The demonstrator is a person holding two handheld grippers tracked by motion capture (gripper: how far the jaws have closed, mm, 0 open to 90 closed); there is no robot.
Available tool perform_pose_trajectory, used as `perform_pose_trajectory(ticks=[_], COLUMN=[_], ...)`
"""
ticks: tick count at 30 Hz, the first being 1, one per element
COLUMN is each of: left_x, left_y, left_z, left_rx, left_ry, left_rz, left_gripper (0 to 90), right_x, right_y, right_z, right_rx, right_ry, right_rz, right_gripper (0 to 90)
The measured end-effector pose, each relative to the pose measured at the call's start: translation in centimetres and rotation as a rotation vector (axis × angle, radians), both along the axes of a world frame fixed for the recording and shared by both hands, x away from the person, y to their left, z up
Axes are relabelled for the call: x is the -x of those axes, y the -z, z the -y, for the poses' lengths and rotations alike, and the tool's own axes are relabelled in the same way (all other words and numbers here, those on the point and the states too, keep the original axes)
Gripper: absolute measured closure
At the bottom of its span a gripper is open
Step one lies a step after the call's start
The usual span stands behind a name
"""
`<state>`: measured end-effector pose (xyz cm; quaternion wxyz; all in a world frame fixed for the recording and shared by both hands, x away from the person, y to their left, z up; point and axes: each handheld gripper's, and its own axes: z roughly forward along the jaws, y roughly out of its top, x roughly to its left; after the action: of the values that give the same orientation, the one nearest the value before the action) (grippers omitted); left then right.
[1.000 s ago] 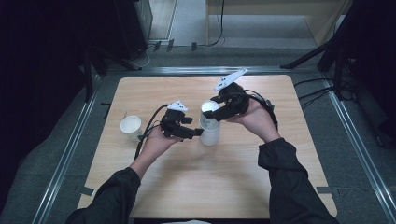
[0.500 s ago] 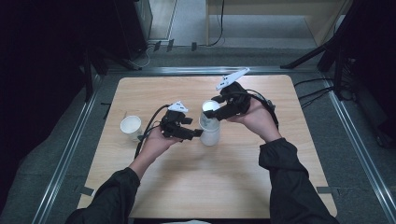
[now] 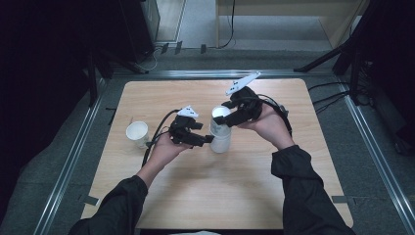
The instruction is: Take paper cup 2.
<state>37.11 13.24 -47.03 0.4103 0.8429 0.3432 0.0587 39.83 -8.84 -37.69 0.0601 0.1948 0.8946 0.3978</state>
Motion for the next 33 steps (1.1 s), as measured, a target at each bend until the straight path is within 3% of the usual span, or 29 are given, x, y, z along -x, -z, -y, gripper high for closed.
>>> perform_pose_trajectory(ticks=[12, 13, 14, 15, 16, 18, 23, 33], left_x=[-0.09, -0.03, -0.03, 0.04, 0.06, 0.08, 0.22, 0.33], left_y=[0.16, 0.25, 0.25, 0.45, 0.61, 0.65, -0.15, -0.24], left_z=[0.05, 0.21, 0.21, 0.43, 0.50, 0.41, -0.05, -0.04], left_rx=[-0.007, -0.040, -0.040, -0.089, -0.094, -0.059, -0.007, -0.015], left_ry=[0.000, -0.009, -0.009, -0.017, -0.005, 0.007, 0.007, 0.013], left_rz=[-0.002, 0.004, 0.004, 0.020, 0.019, 0.006, 0.018, 0.024], left_gripper=[25.7, 25.8, 28.7, 28.7, 27.2, 27.3, 27.4, 27.4], right_x=[0.04, 0.00, 0.00, 0.00, -0.04, -0.01, -0.15, -0.23], right_y=[0.04, 0.02, 0.02, -0.01, -0.13, -0.44, -0.34, -0.03], right_z=[-0.07, -0.04, -0.04, -0.02, 0.08, 0.27, 0.50, 0.40], right_rx=[0.013, 0.015, 0.015, 0.009, -0.013, -0.027, -0.034, -0.015], right_ry=[0.001, 0.003, 0.003, 0.007, 0.004, 0.007, 0.005, 0.003], right_rz=[0.001, 0.006, 0.006, 0.002, -0.007, -0.007, -0.014, -0.011], right_gripper=[36.4, 36.4, 36.4, 36.4, 36.4, 36.3, 36.1, 36.0])
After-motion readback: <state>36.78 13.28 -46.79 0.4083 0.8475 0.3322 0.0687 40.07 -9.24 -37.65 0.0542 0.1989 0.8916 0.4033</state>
